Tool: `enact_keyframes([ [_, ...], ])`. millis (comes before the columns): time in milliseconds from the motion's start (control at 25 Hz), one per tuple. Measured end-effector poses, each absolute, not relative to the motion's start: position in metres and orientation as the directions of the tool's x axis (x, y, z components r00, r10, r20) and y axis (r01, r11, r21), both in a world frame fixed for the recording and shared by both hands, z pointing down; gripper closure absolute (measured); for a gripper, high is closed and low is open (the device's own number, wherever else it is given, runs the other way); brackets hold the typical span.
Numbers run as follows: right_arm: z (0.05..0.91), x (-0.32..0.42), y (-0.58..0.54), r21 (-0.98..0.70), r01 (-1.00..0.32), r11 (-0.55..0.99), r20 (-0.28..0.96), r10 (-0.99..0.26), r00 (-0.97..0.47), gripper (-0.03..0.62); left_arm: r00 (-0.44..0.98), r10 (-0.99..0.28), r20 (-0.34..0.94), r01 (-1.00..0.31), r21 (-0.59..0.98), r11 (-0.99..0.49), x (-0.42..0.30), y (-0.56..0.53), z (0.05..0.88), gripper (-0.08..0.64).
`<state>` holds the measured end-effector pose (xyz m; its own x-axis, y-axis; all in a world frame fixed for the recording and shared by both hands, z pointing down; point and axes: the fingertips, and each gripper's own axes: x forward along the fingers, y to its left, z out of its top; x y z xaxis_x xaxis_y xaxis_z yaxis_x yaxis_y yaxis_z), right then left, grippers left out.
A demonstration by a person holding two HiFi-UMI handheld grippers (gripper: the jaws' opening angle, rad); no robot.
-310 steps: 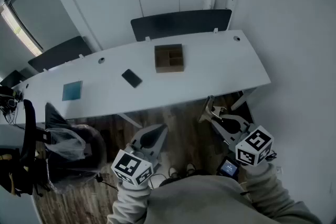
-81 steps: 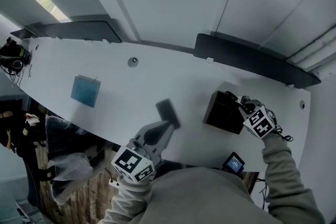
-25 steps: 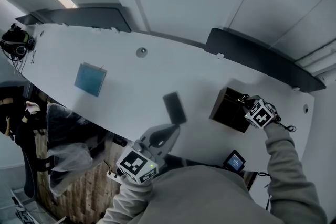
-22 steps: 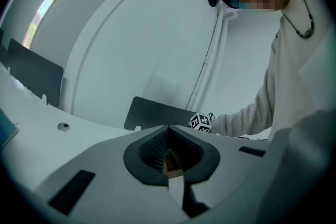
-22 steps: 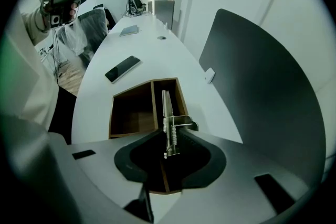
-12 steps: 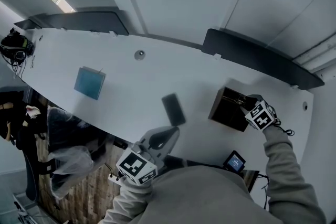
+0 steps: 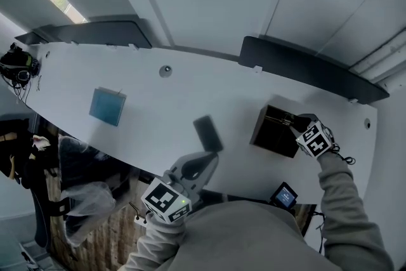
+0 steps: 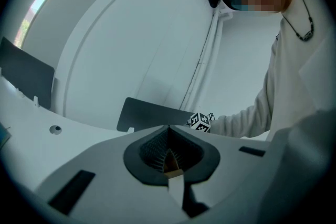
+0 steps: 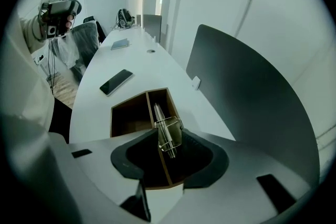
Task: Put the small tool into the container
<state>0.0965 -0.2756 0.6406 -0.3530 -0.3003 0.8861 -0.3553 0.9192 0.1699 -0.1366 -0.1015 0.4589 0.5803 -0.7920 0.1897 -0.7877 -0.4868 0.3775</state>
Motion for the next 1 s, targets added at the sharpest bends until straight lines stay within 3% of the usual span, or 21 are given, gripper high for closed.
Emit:
enact_keyframes([
  [240, 0.617, 0.096, -0.275, 0.163, -0.432, 0.887, 0.842, -0.353, -0.408, 0.458, 0.618, -0.764, 0.187, -0.769, 0.346, -0.537, -0.125, -0.110, 0.443, 0.557],
  [360, 0.609, 0.096, -0.273, 0.103, -0.507, 0.856, 0.815, -0.365, -0.450, 0.533, 0.651, -0.740, 0.170, -0.742, 0.347, -0.574, -0.115, -0.115, 0.436, 0.557],
  [520, 0.595, 0.094, -0.264, 0.017, -0.556, 0.831, 0.786, -0.355, -0.506, 0.564, 0.687, -0.710, 0.156, -0.713, 0.335, -0.616, -0.099, -0.125, 0.427, 0.557],
  [680, 0.583, 0.090, -0.243, -0.087, -0.563, 0.822, 0.772, -0.302, -0.560, 0.571, 0.720, -0.679, 0.144, -0.683, 0.317, -0.658, -0.085, -0.133, 0.421, 0.557],
  [1000, 0.560, 0.102, -0.230, -0.069, -0.586, 0.807, 0.753, -0.344, -0.562, 0.571, 0.767, -0.633, 0.107, -0.631, 0.308, -0.712, -0.059, -0.145, 0.402, 0.557],
])
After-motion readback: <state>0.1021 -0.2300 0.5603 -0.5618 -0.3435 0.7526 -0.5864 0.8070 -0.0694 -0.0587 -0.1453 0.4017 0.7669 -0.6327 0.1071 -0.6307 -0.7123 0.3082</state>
